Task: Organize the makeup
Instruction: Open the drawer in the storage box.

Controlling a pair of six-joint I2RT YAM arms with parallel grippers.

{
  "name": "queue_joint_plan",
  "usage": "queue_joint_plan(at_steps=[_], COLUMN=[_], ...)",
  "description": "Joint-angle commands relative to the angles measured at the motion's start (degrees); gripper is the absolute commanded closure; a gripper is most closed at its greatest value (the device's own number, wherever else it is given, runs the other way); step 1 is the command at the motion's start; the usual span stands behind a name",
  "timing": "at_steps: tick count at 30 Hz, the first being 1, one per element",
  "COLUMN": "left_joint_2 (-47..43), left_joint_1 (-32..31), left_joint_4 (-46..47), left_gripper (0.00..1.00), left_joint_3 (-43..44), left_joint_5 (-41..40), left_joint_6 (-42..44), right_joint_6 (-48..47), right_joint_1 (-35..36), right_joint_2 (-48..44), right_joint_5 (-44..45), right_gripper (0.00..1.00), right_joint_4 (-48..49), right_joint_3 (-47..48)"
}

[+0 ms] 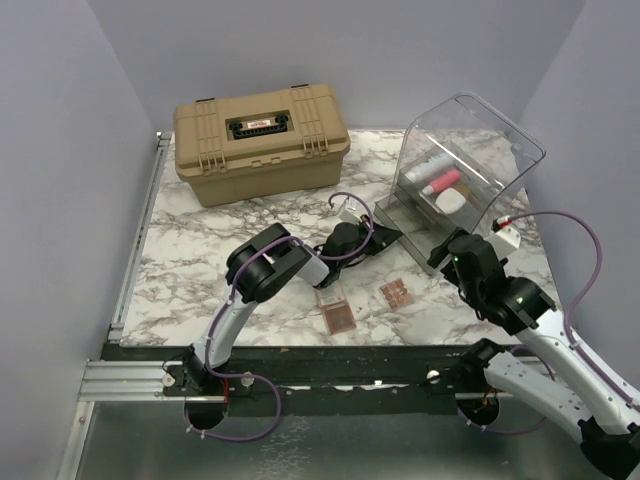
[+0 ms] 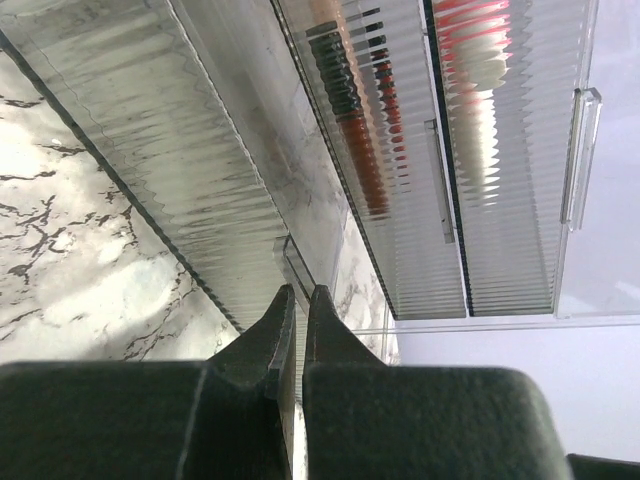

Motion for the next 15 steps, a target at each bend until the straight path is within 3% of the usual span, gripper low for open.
queue_joint_plan(at_steps=[1, 8, 15], left_joint_2=[-1.39, -1.14, -1.56], left_joint_1=[0.90, 0.91, 1.00], left_joint_4=[2.23, 3.10, 3.66], left_gripper=[1.00, 1.00, 1.00], left_joint_3=[-1.78, -1.82, -3.59], left_joint_5=[-1.61, -0.78, -0.69], left_joint_6=[2.87, 2.37, 2.13], right_joint_6=[-1.62, -2.77, -6.28], right_joint_1=[0.01, 0.02, 0.06], right_joint_2=[0.24, 1.11, 6.41], right_joint_5=[4.35, 6.61, 17.65], right_gripper=[0.19, 0.18, 0.13], right_joint_4=[-4.69, -13.52, -22.14], right_joint_3=[5.11, 12.17, 24.46])
